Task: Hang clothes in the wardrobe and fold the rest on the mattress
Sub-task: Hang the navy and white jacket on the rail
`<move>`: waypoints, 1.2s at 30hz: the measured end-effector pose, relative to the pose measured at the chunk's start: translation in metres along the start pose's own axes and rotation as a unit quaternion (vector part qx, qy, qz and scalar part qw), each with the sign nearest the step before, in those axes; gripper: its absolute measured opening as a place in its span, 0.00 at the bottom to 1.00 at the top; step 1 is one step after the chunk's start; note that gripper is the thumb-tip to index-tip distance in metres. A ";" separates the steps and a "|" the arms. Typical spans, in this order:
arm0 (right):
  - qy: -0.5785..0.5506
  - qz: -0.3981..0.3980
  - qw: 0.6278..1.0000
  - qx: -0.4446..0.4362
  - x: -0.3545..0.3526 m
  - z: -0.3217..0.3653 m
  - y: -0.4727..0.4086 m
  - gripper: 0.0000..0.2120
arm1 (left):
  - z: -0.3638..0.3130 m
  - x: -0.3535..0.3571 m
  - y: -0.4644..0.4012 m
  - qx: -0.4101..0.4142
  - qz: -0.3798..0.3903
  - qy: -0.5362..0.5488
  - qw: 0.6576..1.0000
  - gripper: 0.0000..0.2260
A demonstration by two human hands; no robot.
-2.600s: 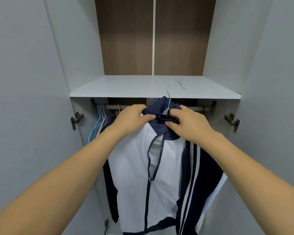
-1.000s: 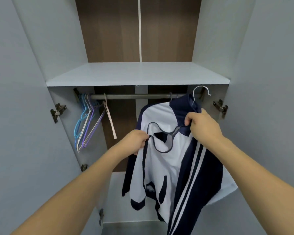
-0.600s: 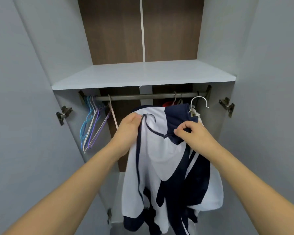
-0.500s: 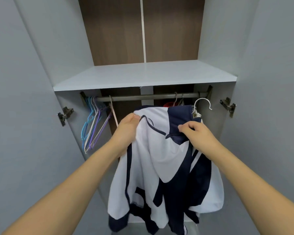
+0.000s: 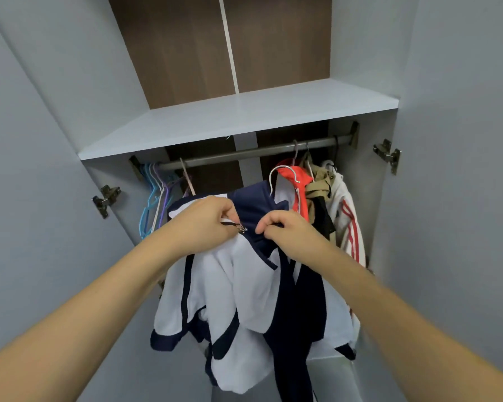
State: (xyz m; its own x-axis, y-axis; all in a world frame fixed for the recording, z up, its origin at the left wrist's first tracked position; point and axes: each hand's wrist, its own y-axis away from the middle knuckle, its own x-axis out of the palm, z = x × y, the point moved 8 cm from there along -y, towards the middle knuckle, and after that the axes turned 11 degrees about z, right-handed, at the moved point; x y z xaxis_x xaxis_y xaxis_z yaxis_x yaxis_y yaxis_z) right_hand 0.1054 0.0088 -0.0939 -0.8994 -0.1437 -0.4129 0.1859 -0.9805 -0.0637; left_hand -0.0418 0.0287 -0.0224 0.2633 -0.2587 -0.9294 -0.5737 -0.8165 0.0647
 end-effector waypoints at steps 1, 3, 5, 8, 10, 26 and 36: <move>-0.010 0.005 1.000 -0.002 0.006 -0.004 0.000 0.15 | 0.002 0.000 0.001 -0.006 -0.002 -0.009 1.000 0.03; -0.042 0.013 0.999 -0.003 0.015 -0.012 -0.001 0.16 | 0.005 0.003 0.002 -0.013 0.008 -0.019 1.000 0.04; -0.078 0.016 0.997 -0.002 0.023 -0.018 -0.001 0.15 | 0.009 0.008 0.002 -0.020 0.018 -0.032 0.999 0.04; -0.100 0.025 0.995 -0.006 0.032 -0.025 -0.001 0.12 | 0.012 0.013 0.000 -0.022 0.026 -0.047 0.998 0.04; -0.095 0.033 0.995 -0.014 0.038 -0.029 -0.001 0.08 | 0.014 0.016 -0.002 -0.025 0.040 -0.039 0.998 0.05; -0.087 0.054 0.993 -0.052 0.036 -0.024 -0.008 0.04 | 0.011 0.011 0.004 0.001 0.045 0.084 0.995 0.08; 0.137 0.132 0.982 0.007 0.043 -0.012 -0.005 0.10 | 0.027 0.031 0.003 0.006 0.050 0.073 0.996 0.08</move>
State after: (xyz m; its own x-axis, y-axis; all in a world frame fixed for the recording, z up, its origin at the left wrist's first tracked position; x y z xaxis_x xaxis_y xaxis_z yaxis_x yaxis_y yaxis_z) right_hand 0.0708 0.0097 -0.1223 -0.6794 -0.3542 -0.6426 0.3912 -0.9158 0.0911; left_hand -0.0559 0.0323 -0.0609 0.3138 -0.4116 -0.8556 -0.6114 -0.7771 0.1496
